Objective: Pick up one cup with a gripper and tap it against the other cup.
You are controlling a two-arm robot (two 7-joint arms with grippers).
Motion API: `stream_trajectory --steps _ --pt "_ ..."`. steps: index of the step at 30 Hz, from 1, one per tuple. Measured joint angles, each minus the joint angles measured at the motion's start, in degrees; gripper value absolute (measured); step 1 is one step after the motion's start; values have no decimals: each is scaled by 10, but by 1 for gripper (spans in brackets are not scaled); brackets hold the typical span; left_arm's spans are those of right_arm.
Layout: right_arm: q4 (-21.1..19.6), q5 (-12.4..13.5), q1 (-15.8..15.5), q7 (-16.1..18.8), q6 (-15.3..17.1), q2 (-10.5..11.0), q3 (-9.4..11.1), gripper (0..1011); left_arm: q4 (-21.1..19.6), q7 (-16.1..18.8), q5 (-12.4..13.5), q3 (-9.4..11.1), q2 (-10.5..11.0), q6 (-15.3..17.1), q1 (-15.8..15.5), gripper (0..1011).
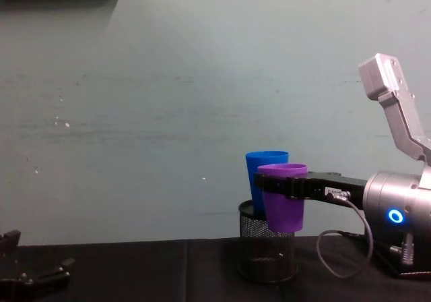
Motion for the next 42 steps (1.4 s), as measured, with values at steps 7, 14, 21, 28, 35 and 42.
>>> stream_trajectory --steps 7,14,21,28,35,42 --pt "0 0 0 0 0 0 0 743 0 0 0 0 0 0 0 1000" --pt "0 0 0 0 0 0 0 743 0 0 0 0 0 0 0 1000" --pt "0 0 0 0 0 0 0 743 0 0 0 0 0 0 0 1000" --pt "0 0 0 0 0 0 0 743 0 0 0 0 0 0 0 1000" --pt "0 0 0 0 0 0 0 743 0 0 0 0 0 0 0 1000" --pt "0 0 0 0 0 0 0 743 0 0 0 0 0 0 0 1000"
